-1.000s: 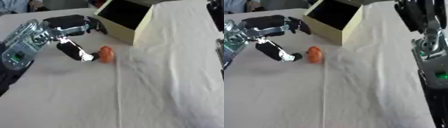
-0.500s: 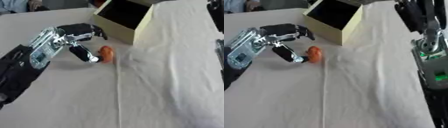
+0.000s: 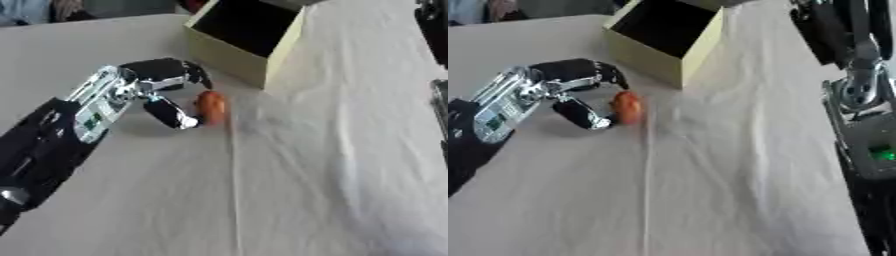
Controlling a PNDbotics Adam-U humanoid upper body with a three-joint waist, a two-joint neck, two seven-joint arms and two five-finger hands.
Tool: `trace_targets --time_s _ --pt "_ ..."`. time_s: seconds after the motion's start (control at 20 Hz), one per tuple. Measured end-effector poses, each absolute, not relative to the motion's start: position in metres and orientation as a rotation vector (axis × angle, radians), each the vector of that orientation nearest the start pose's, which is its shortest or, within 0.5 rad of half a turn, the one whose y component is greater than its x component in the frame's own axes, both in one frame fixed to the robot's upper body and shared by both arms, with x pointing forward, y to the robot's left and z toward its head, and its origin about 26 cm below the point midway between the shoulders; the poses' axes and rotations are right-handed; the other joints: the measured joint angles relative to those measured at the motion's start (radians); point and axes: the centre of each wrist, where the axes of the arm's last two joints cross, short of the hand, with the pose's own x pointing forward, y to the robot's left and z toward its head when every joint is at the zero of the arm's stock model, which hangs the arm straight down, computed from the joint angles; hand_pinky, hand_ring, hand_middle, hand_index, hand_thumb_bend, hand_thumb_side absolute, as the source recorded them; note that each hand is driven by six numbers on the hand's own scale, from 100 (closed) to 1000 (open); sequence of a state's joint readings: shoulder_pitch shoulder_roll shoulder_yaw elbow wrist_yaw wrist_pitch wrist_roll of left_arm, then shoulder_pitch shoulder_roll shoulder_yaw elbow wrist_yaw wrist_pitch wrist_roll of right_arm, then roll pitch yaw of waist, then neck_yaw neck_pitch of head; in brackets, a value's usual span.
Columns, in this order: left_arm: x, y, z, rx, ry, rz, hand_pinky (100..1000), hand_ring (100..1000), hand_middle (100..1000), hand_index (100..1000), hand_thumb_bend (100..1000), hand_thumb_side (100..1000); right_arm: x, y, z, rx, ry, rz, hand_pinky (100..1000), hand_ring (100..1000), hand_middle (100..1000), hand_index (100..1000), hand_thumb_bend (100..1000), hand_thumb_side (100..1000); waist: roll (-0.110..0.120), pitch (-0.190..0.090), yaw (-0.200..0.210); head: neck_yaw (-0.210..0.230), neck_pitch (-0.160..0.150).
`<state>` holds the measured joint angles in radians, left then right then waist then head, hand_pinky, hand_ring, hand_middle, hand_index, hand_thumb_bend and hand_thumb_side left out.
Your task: Pick up objects on the table and place them in the box.
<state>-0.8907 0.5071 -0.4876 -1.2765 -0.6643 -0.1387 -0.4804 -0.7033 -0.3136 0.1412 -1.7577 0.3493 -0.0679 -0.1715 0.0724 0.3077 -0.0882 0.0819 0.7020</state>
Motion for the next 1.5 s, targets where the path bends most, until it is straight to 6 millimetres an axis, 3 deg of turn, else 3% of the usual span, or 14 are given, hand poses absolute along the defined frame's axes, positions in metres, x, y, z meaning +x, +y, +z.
trace_targets --time_s 0.15,0.45,0.5,0.65,0.7,1.1,1.5 --pt "0.436 0.195 0.205 0.672 -1.526 -1.826 655 811 802 844 221 379 0.36 -0.191 0.264 -0.486 -2.54 0.532 778 813 672 748 100 887 0.001 0.0 -0.003 0.0 -0.001" --pt "0.44 0.196 0.201 0.687 -1.53 -1.812 655 811 802 844 221 379 0.36 -0.191 0.264 -0.48 -2.54 0.526 778 813 672 748 100 887 0.003 0.0 -0.004 0.0 -0.002" --pt "0.44 0.196 0.201 0.688 -1.532 -1.812 577 752 771 809 100 184 0.36 -0.191 0.264 -0.48 -2.54 0.526 777 815 673 749 100 889 0.003 0.0 -0.004 0.0 -0.002" --pt "0.439 0.195 0.201 0.687 -1.538 -1.812 541 729 745 785 100 114 0.359 -0.192 0.262 -0.478 -2.536 0.521 778 815 673 749 100 888 0.003 0.0 -0.004 0.0 -0.003" --pt "0.439 0.195 0.202 0.687 -1.54 -1.813 467 681 698 745 100 104 0.359 -0.192 0.262 -0.476 -2.536 0.519 778 815 673 749 100 888 0.003 0.0 -0.004 0.0 -0.003" --pt "0.435 0.191 0.209 0.697 -1.568 -1.801 424 645 676 713 100 156 0.359 -0.194 0.26 -0.474 -2.532 0.511 778 817 674 749 100 887 0.003 0.0 0.0 -0.006 -0.005" --pt "0.423 0.194 0.245 0.751 -1.704 -1.722 397 601 660 698 100 178 0.359 -0.194 0.26 -0.477 -2.53 0.506 778 818 674 749 100 885 0.003 0.0 0.004 -0.014 -0.009"
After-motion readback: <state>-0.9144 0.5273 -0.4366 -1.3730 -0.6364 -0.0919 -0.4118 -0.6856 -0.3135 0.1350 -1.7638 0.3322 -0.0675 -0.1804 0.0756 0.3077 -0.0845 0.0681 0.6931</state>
